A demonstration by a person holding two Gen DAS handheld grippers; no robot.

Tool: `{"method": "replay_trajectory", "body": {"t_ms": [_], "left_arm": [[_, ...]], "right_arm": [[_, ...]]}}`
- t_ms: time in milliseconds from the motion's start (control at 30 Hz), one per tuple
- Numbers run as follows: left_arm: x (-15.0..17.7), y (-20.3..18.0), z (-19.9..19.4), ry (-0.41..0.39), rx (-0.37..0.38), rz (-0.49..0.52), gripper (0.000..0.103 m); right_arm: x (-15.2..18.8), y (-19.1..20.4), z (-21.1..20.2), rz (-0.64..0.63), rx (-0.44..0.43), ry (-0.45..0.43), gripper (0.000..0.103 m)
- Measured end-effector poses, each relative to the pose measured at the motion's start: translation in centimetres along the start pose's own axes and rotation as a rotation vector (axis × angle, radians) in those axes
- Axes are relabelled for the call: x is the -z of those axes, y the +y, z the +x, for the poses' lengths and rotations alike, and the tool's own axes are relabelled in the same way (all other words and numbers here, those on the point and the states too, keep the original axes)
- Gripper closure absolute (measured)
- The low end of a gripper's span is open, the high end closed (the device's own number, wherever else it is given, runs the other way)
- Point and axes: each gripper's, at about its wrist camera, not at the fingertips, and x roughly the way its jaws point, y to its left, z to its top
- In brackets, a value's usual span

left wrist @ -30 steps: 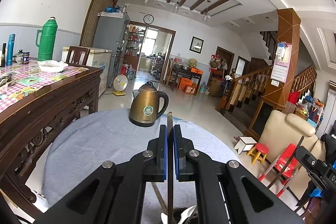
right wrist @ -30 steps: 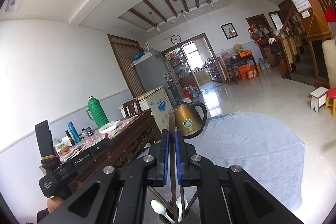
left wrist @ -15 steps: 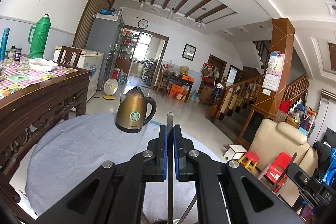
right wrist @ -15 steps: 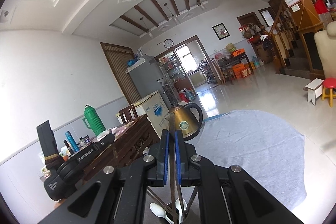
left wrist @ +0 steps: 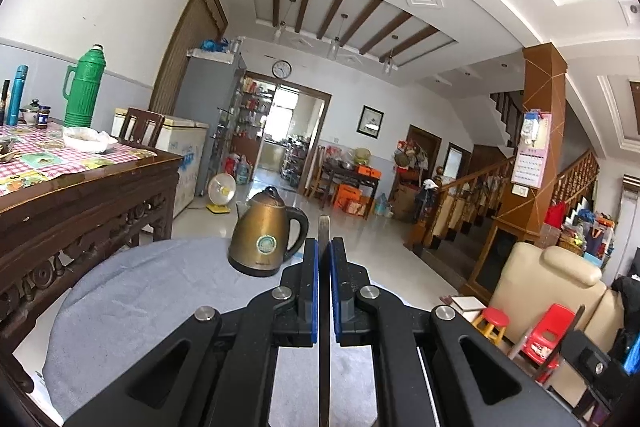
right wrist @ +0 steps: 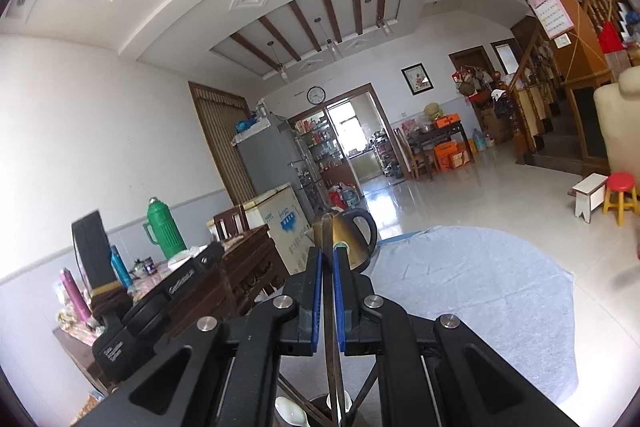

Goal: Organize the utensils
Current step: 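Carry the upright chopsticks over the mesh holder with both grippers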

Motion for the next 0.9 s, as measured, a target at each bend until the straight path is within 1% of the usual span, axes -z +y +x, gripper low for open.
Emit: {"method": "replay_trajectory", "body": {"t_ms": [100, 167, 267, 633, 900], "left_arm": [[0.7, 0.1, 0.8, -0.011, -0.021, 0.004, 0.098], [1.2, 0.3, 1.1, -0.009, -0.022, -0.008, 0.098], [2.3, 0.6, 1.1, -0.033, -0.045, -0.006, 0.098], [5.2, -0.2, 0.9, 0.027, -0.060, 0.070, 0.097], [5.4, -1.2, 0.0, 0.044, -0.075, 0.137, 0.097]], "right_arm": [[0.6, 0.3, 0.5, -0.016, 0.000, 0.022, 0.097], [0.6, 0.6, 0.8, -0.029, 0.003, 0.027, 0.097], [0.6, 0.9, 1.1, -0.042, 0.003, 0.038, 0.097], [1.1, 0.9, 2.2, -0.066, 0.004, 0.099, 0.097], [2.0, 0.4, 3.1, -0.072, 0.015, 0.170, 0.096]]}}
